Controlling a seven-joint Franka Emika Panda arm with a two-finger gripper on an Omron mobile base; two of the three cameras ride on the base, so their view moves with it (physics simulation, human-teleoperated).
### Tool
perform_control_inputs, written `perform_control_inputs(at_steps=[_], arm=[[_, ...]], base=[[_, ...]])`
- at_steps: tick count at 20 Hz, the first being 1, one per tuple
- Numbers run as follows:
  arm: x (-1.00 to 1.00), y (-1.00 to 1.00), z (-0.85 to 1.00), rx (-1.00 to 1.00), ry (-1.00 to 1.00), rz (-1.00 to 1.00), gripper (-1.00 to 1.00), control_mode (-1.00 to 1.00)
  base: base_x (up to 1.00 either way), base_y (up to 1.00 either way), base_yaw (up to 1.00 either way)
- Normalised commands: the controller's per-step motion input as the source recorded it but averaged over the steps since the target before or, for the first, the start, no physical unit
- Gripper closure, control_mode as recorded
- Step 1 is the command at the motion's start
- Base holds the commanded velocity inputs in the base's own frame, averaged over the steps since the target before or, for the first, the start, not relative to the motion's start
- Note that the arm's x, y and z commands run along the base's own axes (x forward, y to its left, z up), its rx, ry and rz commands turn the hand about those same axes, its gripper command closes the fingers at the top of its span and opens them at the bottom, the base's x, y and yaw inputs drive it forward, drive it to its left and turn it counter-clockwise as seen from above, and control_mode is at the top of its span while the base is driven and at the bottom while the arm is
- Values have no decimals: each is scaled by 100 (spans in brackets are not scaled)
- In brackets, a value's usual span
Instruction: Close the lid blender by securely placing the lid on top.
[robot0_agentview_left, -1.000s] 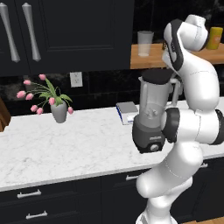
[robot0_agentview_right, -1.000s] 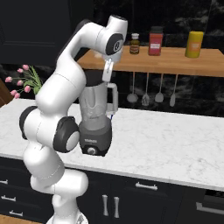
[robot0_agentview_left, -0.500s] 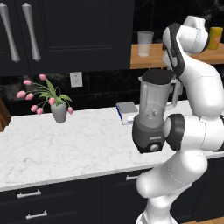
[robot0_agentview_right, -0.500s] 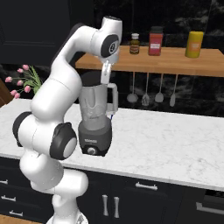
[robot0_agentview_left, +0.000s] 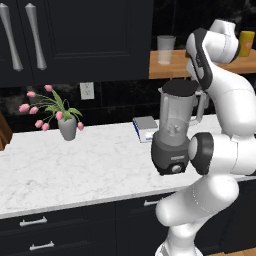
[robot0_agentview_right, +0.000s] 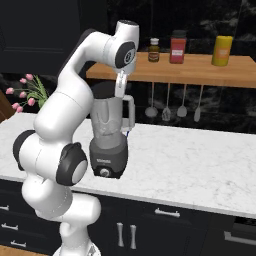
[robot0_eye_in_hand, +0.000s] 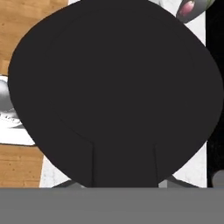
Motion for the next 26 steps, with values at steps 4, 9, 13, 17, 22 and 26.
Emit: perform_control_inputs(at_steps=[4,9,13,17,22,26], arm=[[0,0,0,0,0,0,-100,-100],[-4,0,1,0,-8,0,-100,-100],[-8,0,10,0,-15,0,-100,-100],[-9,0,18,0,-20,0,-100,-100],[-80,24,25,-2,-47,0,-100,-100],[-100,48,-2,-6,-59,0,-100,-100]], base=[[0,0,0],[0,0,0],[0,0,0],[0,0,0],[0,0,0],[0,0,0]])
